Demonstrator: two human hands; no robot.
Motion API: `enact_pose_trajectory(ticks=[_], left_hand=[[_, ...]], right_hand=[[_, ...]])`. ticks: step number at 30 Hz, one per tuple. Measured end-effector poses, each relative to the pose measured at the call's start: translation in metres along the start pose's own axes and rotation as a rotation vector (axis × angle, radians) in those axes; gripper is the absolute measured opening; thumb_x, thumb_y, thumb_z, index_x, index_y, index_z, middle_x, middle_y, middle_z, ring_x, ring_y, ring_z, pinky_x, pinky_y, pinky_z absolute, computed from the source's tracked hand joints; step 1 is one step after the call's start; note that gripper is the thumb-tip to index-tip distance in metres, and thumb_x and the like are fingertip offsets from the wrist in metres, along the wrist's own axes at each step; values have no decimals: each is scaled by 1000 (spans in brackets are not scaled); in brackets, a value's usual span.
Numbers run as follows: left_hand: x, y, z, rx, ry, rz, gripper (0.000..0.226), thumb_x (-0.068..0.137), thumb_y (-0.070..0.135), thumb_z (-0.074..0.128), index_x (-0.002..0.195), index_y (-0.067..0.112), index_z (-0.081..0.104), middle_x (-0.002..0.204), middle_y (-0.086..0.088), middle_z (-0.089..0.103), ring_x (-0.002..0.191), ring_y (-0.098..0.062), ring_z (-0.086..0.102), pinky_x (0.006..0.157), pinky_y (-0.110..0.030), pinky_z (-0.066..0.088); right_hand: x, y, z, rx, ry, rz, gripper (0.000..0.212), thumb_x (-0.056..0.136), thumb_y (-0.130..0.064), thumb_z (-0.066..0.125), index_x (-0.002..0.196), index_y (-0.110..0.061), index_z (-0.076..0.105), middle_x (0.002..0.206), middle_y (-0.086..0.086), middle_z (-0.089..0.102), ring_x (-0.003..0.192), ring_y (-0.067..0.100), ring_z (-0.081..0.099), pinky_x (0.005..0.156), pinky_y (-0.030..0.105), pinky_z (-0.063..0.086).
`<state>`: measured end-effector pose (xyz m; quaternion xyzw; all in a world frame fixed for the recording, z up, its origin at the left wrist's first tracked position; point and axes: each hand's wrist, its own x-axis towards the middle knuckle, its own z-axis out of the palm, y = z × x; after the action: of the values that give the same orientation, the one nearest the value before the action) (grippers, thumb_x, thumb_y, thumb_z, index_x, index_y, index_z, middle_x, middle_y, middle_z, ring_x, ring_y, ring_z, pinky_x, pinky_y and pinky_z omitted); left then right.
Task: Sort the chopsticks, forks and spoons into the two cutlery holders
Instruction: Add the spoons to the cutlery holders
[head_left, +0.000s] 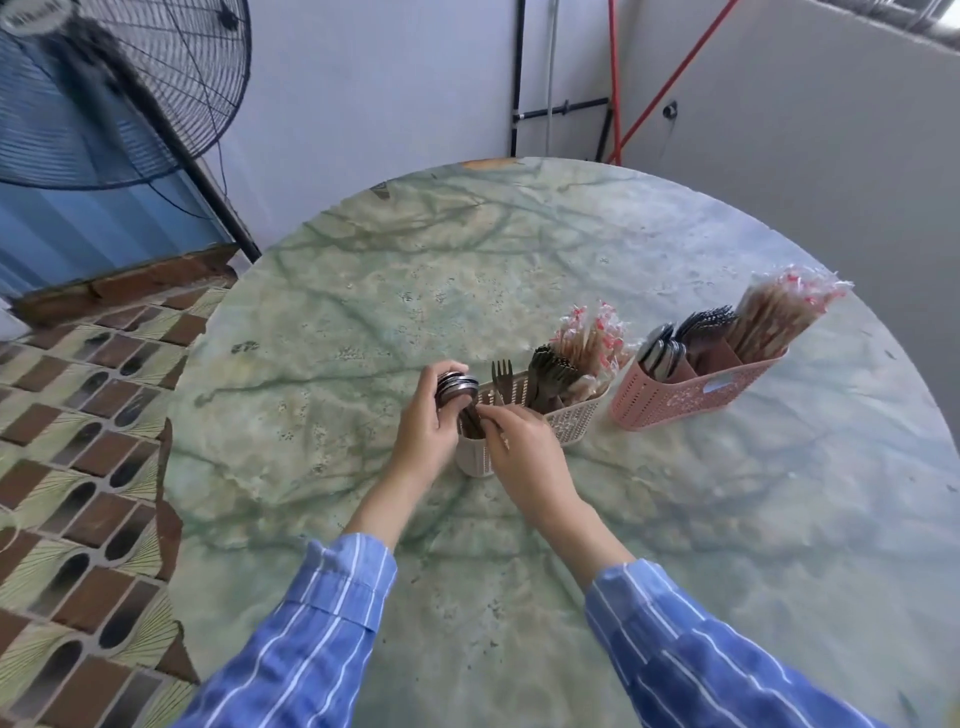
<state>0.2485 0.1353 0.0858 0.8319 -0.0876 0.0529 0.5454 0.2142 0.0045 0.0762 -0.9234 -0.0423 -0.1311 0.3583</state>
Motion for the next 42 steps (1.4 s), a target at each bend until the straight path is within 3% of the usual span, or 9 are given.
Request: enact_pose_trajectory(ticks=[5,10,16,19,25,31,35,38,42], left_hand=[[0,-6,14,-57,-45,-35,43,89,-9,54,118,21,49,113,2,61,104,9,55,91,-8,39],[2,-13,14,-233,-99,-145,59,88,-10,56,134,17,31,138,-8,47,132,-19,45,110,-32,37],[-7,-3,9,-330,-46,-195,59,91,-13,46,141,16,35,148,-1,40,137,-2,35,113,-20,29],[-15,0,18,-278,-32,-198,63,89,-14,37,143,17,33,149,-2,37,136,0,34,112,-17,29],[-18,-6,32,-342,-50,-262,69,84,10,39,136,44,9,158,-8,10,147,-15,15,119,-45,20],[-23,-5,23,-354,-93,-278,72,83,12,37,150,22,13,155,5,19,141,3,21,119,-35,22],[-5,16,9,-228,-18,-156,52,91,22,44,142,25,37,145,13,39,134,8,32,112,-18,27],[22,34,0,34,9,-91,28,93,33,58,120,26,63,116,20,61,107,12,53,93,-10,44],[54,48,-1,226,-276,-114,50,76,38,78,122,26,63,109,15,65,95,-1,61,87,-19,49]], right_hand=[[-9,10,-5,60,87,40,28,86,-3,55,109,-7,70,100,6,68,93,23,63,82,33,50],[-9,15,-8,61,108,91,33,86,-5,53,115,-9,68,107,5,68,99,25,62,88,42,50],[1,5,-6,-24,54,98,49,84,-1,51,131,-11,58,118,5,66,109,25,58,93,29,34],[7,-3,-4,-6,-15,98,55,82,-4,44,135,-14,55,127,4,62,116,26,55,95,35,35],[7,-10,-6,-30,-149,60,77,70,-32,18,139,-23,52,132,-4,59,121,22,50,95,35,32],[-2,-3,-13,126,52,65,51,83,-2,41,129,-11,61,124,4,64,113,21,57,98,40,46],[-14,5,-25,209,271,376,40,92,-4,52,132,-9,56,101,0,67,92,16,61,90,39,49],[-13,7,-31,243,195,549,53,93,-11,52,145,-10,41,81,-2,63,75,20,58,79,37,48],[0,10,-35,133,68,623,59,95,-23,45,151,-15,28,98,11,69,96,32,62,84,42,49]])
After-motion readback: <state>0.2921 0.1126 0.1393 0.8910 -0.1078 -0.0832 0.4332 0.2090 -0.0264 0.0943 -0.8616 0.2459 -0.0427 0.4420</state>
